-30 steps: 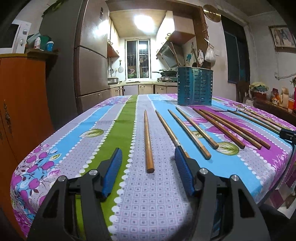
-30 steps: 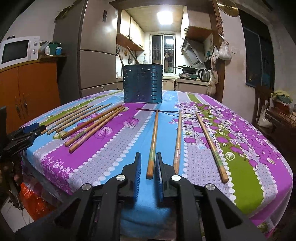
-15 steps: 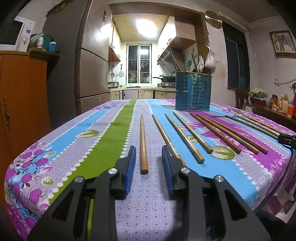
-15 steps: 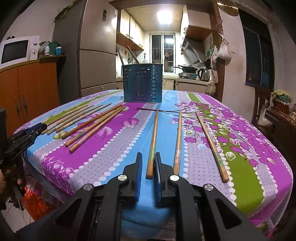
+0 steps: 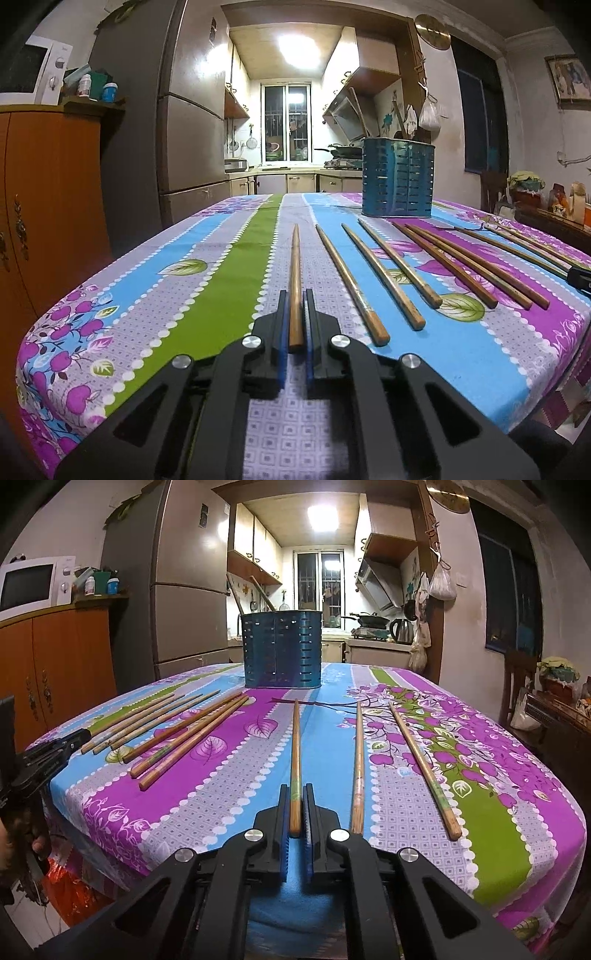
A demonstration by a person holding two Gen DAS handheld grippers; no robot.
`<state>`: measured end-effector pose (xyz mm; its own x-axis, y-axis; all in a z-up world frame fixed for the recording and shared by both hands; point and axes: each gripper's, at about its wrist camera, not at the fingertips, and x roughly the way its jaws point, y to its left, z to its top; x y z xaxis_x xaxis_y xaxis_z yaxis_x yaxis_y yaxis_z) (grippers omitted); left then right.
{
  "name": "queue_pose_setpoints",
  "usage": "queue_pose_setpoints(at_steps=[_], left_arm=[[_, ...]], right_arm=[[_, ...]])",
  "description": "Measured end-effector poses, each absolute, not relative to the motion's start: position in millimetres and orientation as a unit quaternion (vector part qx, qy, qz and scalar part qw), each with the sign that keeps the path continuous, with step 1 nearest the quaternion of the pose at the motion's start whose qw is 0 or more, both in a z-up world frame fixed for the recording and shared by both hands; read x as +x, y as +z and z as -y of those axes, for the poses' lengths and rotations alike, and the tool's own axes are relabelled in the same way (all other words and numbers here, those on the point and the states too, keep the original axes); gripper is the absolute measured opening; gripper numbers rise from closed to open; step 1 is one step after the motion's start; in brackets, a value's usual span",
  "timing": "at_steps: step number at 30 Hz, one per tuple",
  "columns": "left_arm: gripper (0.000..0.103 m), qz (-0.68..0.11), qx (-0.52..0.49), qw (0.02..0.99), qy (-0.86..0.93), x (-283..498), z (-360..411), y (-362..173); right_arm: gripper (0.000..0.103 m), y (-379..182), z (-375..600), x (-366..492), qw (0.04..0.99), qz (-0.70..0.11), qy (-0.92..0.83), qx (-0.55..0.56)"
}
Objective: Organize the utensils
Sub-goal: 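Close the left gripper on a chopstick while the right gripper grasps another, then lift both chopsticks upright and carry them above the blue holder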
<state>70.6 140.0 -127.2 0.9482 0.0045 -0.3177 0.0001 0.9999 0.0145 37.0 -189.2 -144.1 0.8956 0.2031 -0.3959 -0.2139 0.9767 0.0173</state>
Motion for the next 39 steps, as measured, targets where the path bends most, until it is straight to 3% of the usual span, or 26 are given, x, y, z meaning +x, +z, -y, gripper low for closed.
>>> queue_pose_setpoints(at_steps=[12,24,39], left_arm=[[0.005,-0.116,0.025,0.993,-0.003,53.4,-137.7,-74.4],[0.005,-0.037,0.052,0.997,-0.038,77.4,-120.8,12.1],[0.005,-0.061,0.040,0.992,-0.099,153.5,-100.5,94.2]], right_arm=[[0.008,-94.2,199.8,14.8,0.981,-0.161,0.102,-0.022],[0.008,0.4,209.3,19.1,0.988,-0.073,0.134,-0.038],[0.008,76.2,219.4,105.7,0.981,-0.086,0.172,-0.012]])
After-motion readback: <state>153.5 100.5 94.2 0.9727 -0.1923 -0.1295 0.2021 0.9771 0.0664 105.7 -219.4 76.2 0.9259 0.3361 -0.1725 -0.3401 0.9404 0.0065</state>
